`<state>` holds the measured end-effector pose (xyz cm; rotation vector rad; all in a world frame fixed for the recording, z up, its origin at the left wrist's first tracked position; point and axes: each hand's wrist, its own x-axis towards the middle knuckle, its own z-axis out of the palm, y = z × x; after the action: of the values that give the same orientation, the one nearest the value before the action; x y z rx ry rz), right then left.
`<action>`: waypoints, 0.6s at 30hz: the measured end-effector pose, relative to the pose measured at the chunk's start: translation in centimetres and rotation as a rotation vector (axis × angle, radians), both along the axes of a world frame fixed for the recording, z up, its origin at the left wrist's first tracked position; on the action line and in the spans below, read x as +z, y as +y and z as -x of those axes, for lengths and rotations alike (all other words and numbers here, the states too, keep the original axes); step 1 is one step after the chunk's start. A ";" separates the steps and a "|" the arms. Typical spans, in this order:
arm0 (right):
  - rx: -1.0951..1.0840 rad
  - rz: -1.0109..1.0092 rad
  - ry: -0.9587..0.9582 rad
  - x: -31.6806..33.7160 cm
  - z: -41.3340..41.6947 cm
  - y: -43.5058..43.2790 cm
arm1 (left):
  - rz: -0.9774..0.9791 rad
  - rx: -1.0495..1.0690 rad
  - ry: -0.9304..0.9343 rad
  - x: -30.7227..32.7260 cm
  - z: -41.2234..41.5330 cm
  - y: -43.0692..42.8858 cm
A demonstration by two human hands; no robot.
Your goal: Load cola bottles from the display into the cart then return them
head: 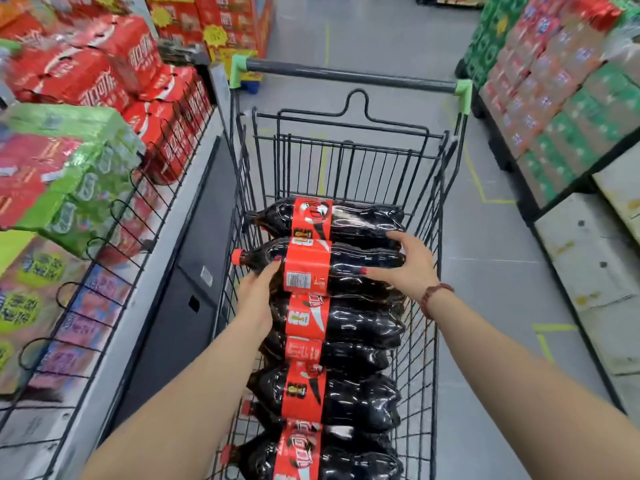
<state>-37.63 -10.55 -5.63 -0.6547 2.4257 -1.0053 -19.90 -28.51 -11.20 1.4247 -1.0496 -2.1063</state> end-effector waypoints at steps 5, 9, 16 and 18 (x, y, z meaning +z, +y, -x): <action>0.168 -0.234 0.007 -1.2 1.3 -0.4 | -0.096 0.013 0.139 -0.8 1.2 -0.8; 0.280 -0.382 0.165 -1.8 1.4 -0.4 | -0.114 -0.041 0.190 -1.5 1.7 -1.4; 0.210 -0.354 0.149 -2.1 0.8 -1.0 | -0.161 -0.073 0.262 -1.5 2.1 -2.1; 0.185 -0.334 0.135 -1.9 0.7 -1.0 | -0.158 -0.084 0.258 -1.4 2.2 -2.1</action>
<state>-38.33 -11.57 -7.51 -0.8281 2.5102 -0.4818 -22.06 -30.60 -12.61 1.1519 -0.8727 -2.4023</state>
